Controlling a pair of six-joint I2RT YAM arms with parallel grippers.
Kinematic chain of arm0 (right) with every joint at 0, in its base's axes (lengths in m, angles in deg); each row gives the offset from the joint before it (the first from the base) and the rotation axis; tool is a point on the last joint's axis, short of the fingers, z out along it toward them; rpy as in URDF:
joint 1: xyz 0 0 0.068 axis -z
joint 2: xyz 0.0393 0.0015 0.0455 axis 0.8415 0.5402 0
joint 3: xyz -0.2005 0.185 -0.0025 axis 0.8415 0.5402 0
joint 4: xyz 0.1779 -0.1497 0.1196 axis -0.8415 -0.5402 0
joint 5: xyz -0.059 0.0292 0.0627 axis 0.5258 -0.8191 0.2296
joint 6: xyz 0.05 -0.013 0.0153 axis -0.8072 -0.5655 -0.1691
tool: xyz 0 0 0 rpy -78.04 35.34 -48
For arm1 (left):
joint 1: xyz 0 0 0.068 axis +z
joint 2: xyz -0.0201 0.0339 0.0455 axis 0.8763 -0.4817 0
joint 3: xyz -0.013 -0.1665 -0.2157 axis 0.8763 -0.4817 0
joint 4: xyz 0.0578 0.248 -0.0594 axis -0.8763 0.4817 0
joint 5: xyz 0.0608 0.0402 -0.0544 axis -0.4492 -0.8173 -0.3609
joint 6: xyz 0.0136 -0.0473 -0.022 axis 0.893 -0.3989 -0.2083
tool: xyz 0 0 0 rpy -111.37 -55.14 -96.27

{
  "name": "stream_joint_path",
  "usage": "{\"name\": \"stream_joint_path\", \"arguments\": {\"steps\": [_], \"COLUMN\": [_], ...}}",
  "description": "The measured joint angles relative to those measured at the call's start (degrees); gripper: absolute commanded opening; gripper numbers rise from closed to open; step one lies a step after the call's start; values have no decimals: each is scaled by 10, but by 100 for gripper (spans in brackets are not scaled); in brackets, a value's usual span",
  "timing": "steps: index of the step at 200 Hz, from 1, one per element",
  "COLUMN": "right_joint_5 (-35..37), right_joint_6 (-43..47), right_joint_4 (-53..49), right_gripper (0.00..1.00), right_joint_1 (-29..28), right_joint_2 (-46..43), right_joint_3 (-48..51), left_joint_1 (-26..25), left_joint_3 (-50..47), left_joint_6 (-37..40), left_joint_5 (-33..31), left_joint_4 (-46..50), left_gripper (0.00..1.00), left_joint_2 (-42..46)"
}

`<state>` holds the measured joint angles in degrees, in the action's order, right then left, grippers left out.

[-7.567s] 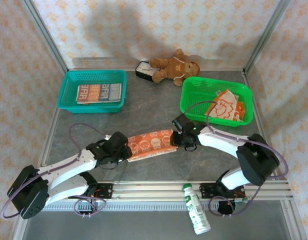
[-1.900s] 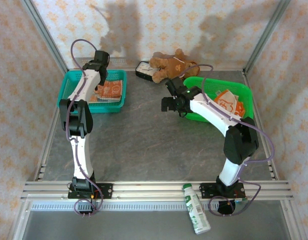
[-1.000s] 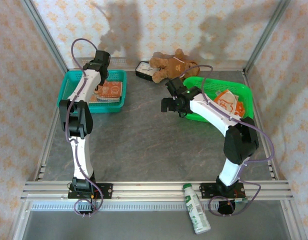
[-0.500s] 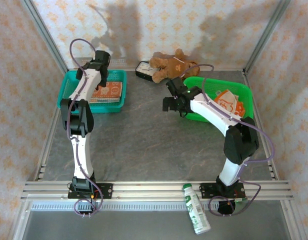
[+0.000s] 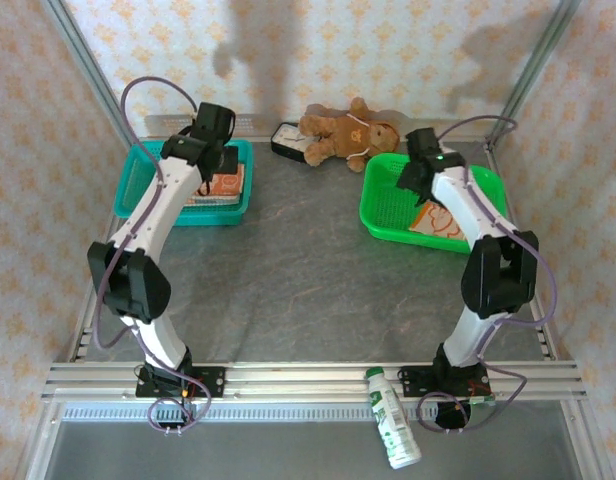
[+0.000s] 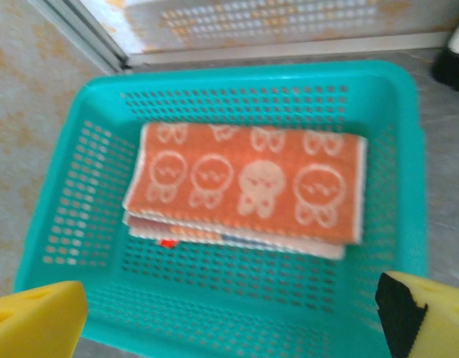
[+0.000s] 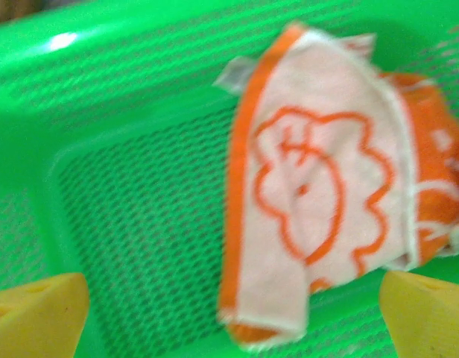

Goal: Fold and stack the towels

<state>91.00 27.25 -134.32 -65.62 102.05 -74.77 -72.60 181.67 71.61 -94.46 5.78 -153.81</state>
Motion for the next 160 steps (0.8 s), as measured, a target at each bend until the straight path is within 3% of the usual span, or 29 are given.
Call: {"name": "stream_joint_path", "arguments": {"steps": [50, 118, 132, 160], "right_joint_5": [-15, -68, -77, -85], "right_joint_6": [-44, -135, -142, -151], "right_joint_4": [-3, -16, -16, -9], "right_gripper": [91, 86, 74, 33], "right_joint_1": [83, 108, 114, 119], "right_joint_2": [131, 213, 224, 233], "right_joint_3": [-75, -74, -74, -75], "left_joint_1": [-4, -13, -13, -13], "left_joint_3": [-125, -207, -209, -209], "left_joint_6": [-79, -130, -133, -137], "left_joint_5": [85, 127, 127, 127], "left_joint_4": [-5, -6, -5, -3], "left_gripper": [100, 100, 100, 100], "left_joint_2": [105, 209, 215, 224]}}
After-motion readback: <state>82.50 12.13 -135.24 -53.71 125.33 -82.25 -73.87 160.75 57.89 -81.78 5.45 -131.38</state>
